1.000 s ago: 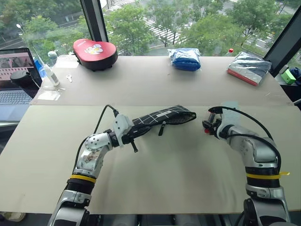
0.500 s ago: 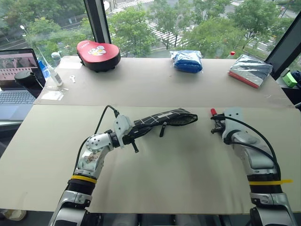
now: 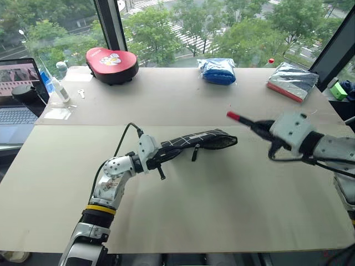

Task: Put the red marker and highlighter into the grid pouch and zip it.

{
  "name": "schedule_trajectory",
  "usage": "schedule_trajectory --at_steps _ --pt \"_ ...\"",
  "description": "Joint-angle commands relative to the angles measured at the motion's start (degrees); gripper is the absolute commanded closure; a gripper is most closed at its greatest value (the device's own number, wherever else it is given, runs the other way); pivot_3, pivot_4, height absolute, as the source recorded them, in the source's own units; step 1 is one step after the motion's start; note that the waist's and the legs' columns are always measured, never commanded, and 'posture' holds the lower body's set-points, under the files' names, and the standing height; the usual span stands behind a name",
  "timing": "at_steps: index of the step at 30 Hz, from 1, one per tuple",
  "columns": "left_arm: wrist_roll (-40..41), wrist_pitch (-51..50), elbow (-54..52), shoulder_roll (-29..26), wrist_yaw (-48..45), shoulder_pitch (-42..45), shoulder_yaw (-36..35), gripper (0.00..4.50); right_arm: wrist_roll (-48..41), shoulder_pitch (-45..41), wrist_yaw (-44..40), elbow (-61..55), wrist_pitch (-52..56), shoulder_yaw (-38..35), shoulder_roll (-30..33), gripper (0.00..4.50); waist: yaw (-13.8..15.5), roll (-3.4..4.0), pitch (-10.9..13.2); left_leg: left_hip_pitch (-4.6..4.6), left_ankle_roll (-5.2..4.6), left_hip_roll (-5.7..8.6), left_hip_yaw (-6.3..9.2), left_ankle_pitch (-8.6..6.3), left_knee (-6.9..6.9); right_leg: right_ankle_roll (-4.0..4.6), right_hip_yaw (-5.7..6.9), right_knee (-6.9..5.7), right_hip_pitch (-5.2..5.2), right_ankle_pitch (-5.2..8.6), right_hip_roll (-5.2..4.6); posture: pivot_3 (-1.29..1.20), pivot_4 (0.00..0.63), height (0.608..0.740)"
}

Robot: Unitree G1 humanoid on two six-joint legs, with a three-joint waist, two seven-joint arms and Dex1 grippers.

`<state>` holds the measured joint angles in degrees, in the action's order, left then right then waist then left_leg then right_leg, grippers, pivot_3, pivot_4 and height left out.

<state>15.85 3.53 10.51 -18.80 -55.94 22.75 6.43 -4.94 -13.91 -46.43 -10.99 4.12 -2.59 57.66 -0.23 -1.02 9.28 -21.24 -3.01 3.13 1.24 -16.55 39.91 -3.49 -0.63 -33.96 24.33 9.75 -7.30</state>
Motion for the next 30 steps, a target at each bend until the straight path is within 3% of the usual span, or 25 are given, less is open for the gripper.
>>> schedule_trajectory --at_steps 1,12,30 --pt "0.9 1.2 -1.7 0.0 -0.7 0.2 -0.4 4.5 0.0 -0.2 -2.8 -2.0 -3.9 -1.8 1.4 3.96 -0.1 -0.01 0.0 0.01 0.0 0.0 -0.01 0.0 0.0 0.0 -0.02 0.01 0.02 0.0 0.0 0.0 0.15 0.74" --pt "1.1 1.1 -2.4 -0.2 -1.6 -0.1 -0.6 4.5 5.5 -1.2 -2.9 0.2 -12.4 1.1 -1.5 3.96 0.3 -0.01 0.0 0.04 0.04 -0.04 0.01 0.02 -0.01 0.02 -0.02 0.0 0.05 0.0 0.01 0.0 0.15 0.74" --pt "1.3 0.8 -2.2 -1.3 -2.9 0.4 -1.0 4.5 6.1 3.6 -2.3 3.1 -20.4 -2.7 -2.2 3.96 0.8 -0.01 0.0 0.05 0.05 -0.03 0.01 0.03 0.0 0.02 -0.01 -0.01 0.04 0.0 0.01 0.0 0.15 0.74"
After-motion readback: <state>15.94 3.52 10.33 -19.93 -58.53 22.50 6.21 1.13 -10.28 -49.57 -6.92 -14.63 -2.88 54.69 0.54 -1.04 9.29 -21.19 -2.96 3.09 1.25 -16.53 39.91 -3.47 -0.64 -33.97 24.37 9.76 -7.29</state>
